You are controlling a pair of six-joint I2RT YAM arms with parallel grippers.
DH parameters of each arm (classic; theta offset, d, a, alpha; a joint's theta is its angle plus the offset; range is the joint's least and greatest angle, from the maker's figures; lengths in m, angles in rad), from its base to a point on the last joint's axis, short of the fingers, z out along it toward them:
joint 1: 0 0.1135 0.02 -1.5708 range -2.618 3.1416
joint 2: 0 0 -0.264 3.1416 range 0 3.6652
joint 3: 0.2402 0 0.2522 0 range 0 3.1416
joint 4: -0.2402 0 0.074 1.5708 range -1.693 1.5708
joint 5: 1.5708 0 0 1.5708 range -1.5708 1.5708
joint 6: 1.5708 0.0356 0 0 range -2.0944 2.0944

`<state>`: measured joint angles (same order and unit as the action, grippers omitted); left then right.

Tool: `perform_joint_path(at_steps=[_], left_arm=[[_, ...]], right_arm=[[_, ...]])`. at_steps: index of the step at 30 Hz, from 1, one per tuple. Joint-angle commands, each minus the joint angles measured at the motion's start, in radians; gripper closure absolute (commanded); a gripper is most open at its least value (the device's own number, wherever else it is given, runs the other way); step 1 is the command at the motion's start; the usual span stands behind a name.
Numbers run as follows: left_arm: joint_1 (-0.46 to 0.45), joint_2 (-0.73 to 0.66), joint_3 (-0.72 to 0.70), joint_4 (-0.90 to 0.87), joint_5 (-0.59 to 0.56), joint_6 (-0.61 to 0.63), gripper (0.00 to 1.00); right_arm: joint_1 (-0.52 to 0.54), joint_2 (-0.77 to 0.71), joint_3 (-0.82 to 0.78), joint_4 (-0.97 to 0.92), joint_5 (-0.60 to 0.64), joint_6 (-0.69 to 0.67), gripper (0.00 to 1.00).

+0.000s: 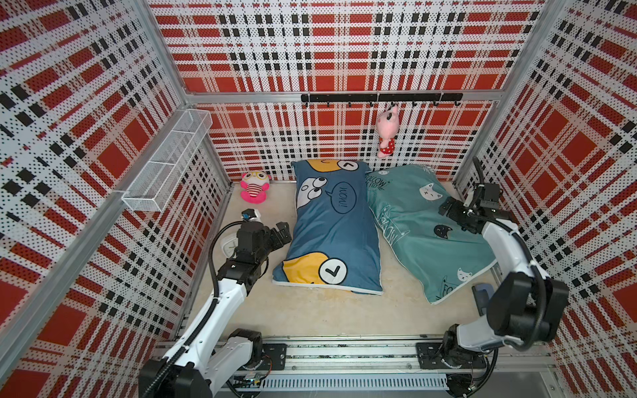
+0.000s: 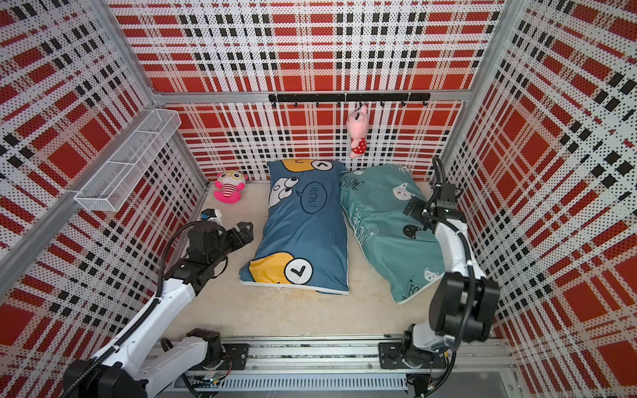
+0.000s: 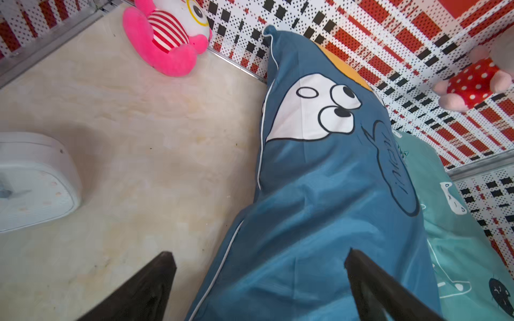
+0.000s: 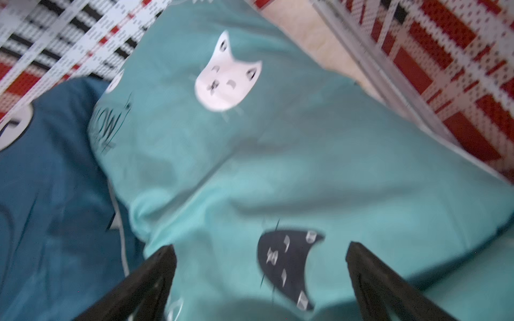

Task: Zip up pillowcases
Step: Move the pillowcase to the center of the board.

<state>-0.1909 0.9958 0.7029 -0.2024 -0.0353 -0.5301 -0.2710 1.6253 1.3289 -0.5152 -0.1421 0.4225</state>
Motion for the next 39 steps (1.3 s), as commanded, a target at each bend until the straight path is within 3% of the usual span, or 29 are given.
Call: perform_joint_path(at_steps=[1,6,16,31,35,39], left_arm=[[-0.011,0.001,-0.005,0.058,-0.006,0.013,0.00],[-0.013,-0.042,0.005,0.000,-0.042,0.032,0.01],[0.029,-0.027,-0.031,0.085,-0.013,0.023,0.01],[0.119,0.037,-0.117,0.293,-0.047,0.043,0.02],[0.121,0.037,-0.131,0.304,-0.088,0.076,0.02],[0.136,0.054,-0.151,0.359,-0.130,0.113,0.02]], right_arm=[[-0.034,0.175,0.114,0.100,-0.047,-0.055,0.00],[-0.041,0.343,0.240,0.077,-0.055,-0.091,0.00],[-0.005,0.288,-0.040,0.199,-0.284,-0.064,0.00],[0.371,0.239,-0.183,0.312,-0.444,0.037,0.00],[0.415,0.135,-0.235,0.334,-0.454,0.013,0.00],[0.333,-0.024,-0.323,0.354,-0.243,-0.028,0.00]])
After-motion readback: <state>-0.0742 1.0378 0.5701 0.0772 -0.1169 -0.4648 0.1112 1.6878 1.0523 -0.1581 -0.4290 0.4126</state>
